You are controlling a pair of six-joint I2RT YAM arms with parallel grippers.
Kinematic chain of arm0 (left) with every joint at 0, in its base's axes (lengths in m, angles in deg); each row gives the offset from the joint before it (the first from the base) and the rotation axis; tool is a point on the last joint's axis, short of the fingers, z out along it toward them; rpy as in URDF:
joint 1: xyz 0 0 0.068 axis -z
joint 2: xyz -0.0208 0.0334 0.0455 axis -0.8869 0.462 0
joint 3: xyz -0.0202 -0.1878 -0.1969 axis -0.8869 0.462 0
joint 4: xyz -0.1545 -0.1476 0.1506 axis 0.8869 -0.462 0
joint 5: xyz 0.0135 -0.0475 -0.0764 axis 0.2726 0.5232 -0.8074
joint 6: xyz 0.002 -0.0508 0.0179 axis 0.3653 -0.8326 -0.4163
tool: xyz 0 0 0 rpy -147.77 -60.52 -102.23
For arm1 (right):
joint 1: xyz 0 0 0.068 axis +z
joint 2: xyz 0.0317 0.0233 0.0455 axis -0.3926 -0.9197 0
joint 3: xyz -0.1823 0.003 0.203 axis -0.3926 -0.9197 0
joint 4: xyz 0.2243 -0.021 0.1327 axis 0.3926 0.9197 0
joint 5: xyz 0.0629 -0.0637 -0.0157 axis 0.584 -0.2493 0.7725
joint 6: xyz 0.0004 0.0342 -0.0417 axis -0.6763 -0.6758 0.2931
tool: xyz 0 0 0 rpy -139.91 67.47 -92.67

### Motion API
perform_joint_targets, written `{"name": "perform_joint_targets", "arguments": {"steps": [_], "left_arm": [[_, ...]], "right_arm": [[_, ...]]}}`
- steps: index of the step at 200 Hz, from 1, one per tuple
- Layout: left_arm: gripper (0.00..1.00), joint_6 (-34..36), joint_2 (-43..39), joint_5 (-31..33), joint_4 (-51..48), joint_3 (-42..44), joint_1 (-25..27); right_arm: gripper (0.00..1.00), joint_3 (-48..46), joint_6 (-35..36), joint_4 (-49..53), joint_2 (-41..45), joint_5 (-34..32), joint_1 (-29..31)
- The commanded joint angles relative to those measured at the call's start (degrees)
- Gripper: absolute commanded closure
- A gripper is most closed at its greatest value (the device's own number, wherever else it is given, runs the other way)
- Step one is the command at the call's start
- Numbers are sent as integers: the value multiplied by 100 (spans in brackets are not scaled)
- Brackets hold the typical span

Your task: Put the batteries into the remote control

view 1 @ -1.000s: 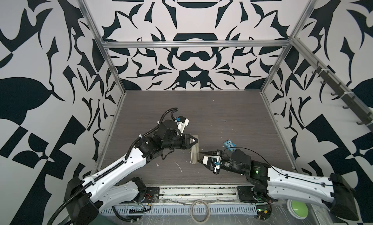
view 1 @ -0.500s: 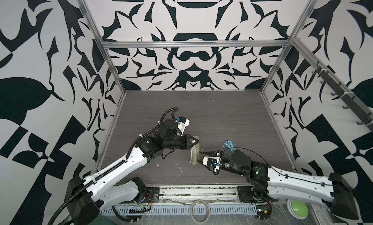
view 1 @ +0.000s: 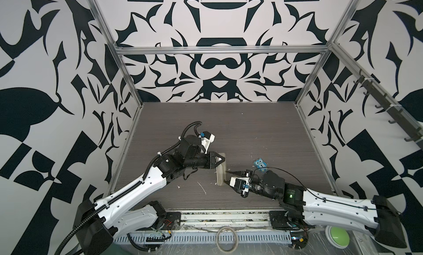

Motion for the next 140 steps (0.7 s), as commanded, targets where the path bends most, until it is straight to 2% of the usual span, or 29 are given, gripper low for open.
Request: {"name": "perform_joint_targets", "arguments": {"steps": [1,140], "left_arm": [[100,-137,58,-490,124,4,61],[100,-53,295,-211,-292,-104,60]], "right_arm": [[57,-63,37,-329,116,-583,-47],[66,27,109,-362,-36,-1035,-40]]}}
